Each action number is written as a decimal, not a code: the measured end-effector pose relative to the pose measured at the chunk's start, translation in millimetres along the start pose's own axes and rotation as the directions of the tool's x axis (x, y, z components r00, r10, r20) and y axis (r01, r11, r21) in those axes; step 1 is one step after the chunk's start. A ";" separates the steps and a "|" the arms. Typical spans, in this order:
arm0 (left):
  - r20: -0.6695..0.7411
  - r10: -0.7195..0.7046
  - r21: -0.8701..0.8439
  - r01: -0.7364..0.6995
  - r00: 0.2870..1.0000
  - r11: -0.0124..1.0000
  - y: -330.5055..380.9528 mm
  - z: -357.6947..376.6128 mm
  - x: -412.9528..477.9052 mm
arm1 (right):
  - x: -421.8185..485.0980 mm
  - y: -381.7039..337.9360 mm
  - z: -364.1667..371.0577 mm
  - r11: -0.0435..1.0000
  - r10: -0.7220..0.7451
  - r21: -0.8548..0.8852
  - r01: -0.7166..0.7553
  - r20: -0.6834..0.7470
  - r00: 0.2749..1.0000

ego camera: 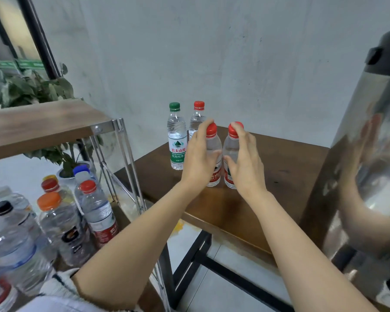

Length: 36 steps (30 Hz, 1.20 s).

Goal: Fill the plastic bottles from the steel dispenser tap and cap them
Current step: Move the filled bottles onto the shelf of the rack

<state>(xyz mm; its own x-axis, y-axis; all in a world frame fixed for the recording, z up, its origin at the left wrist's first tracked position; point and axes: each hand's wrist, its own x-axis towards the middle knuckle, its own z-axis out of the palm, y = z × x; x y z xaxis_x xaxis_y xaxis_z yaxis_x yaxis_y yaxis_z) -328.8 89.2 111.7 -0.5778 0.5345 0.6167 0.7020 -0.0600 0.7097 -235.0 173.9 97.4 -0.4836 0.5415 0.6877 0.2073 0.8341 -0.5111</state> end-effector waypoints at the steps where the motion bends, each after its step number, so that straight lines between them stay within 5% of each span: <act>1: 0.002 -0.004 -0.008 0.004 1.000 1.000 5.0 -9.1 -7.8 | -6.0 -7.3 -2.3 1.000 -0.001 0.014 0.001 0.009 1.000; 9: -0.008 0.001 0.008 -0.001 1.000 1.000 44.5 -97.2 -79.5 | -56.4 -74.2 -25.5 0.993 -0.091 0.089 0.078 0.155 0.984; 16: -0.044 -0.083 0.130 0.088 0.996 0.988 41.9 -174.5 -151.4 | -102.4 -134.3 -20.6 0.905 -0.113 0.425 -0.018 0.282 0.953; 36: -0.463 -0.259 0.292 0.422 0.848 0.858 -38.4 -315.2 -263.8 | -195.8 -255.0 152.4 0.748 -0.290 0.635 -0.191 0.573 0.767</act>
<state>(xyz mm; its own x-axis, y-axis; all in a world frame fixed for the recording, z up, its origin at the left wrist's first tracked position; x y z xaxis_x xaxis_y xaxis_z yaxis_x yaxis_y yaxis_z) -334.5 -315.2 29.2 -0.8643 0.0784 0.4969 0.4806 0.4205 0.7696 -322.7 -160.8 14.5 -0.9178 0.1140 0.3803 -0.2923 0.4543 -0.8416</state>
